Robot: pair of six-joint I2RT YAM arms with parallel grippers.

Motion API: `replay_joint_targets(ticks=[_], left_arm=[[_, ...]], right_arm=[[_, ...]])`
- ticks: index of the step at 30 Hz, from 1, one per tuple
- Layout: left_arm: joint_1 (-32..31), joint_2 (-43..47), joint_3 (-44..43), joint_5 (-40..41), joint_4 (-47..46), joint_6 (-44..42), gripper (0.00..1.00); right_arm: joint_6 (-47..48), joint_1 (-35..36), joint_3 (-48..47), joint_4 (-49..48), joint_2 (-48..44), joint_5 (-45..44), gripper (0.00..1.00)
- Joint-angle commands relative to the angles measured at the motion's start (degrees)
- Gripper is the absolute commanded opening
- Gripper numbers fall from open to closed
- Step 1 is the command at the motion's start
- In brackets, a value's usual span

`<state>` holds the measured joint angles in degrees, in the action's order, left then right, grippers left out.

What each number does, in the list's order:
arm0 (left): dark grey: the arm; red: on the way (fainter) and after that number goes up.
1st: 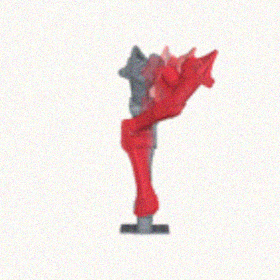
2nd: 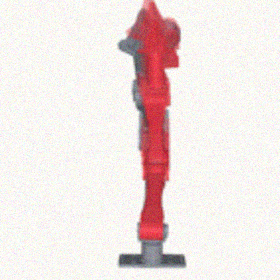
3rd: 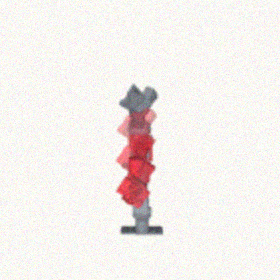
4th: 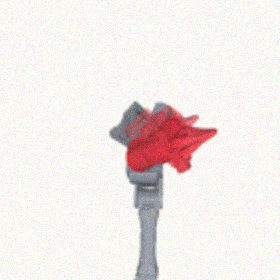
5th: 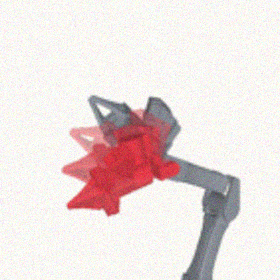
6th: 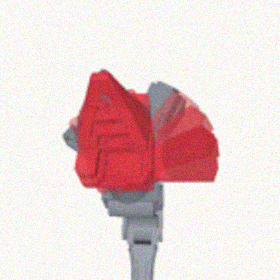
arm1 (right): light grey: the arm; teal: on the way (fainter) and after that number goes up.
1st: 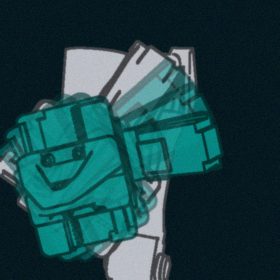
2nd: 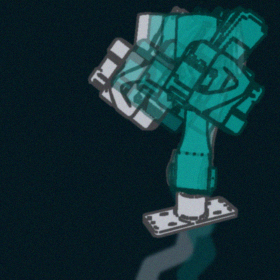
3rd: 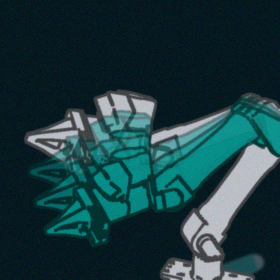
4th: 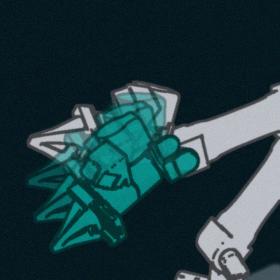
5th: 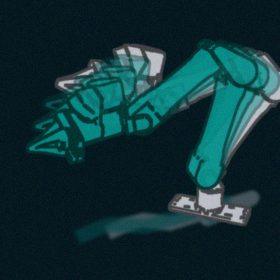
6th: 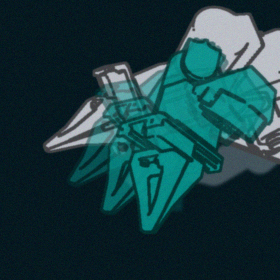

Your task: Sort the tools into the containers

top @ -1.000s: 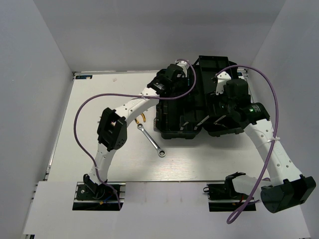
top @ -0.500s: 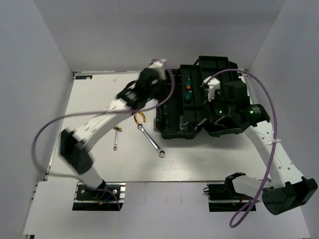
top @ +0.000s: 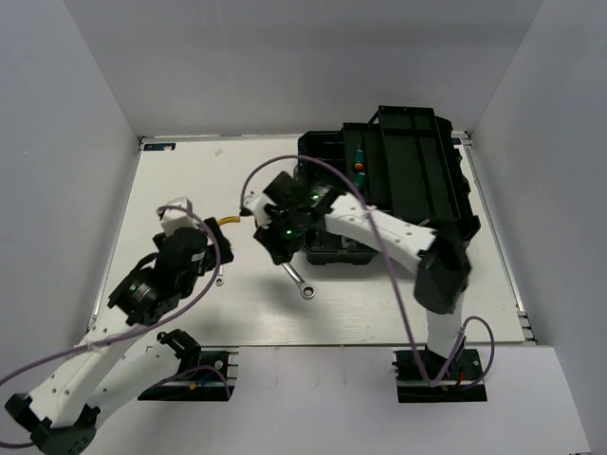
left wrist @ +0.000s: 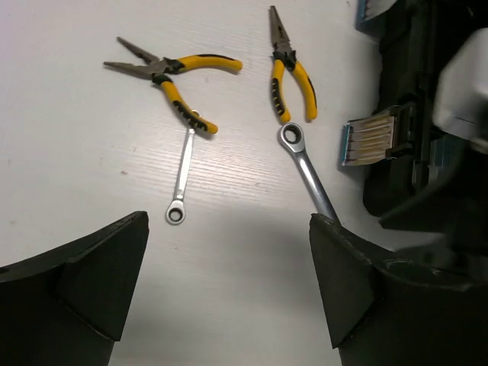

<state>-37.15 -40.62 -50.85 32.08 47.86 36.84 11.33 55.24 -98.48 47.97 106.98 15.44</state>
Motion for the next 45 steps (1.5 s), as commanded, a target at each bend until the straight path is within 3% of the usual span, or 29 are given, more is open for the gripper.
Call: replay_joint_targets(ticks=[1, 9, 16, 33, 38, 45], left_arm=[[0.2, 5.7, 1.0, 4.9, 7.7, 6.3, 0.96], [-0.8, 9.9, 3.6, 6.0, 6.5, 1.8, 0.96], [-0.8, 8.9, 5.2, 4.8, 2.8, -0.1, 0.96], [-0.8, 12.1, 5.8, 4.3, 2.2, -0.6, 0.96], [-0.8, 12.7, 5.8, 4.3, 2.2, -0.6, 0.96], [-0.8, 13.7, 5.8, 4.3, 1.6, -0.6, 0.96]], right_arm=[[-4.7, 2.8, -9.7, 4.2, 6.8, -7.0, 0.46], [-7.4, 4.1, -7.3, 2.2, 12.9, -19.4, 0.55], [-7.0, 3.8, -8.7, 2.3, 17.6, -20.8, 0.62], [-5.8, 2.5, -11.6, 0.9, 25.2, -27.7, 0.6], [-4.8, 2.2, -12.2, 2.9, 27.0, -23.5, 0.58], [-4.1, 2.2, -13.3, 7.3, 29.3, -9.4, 0.51]])
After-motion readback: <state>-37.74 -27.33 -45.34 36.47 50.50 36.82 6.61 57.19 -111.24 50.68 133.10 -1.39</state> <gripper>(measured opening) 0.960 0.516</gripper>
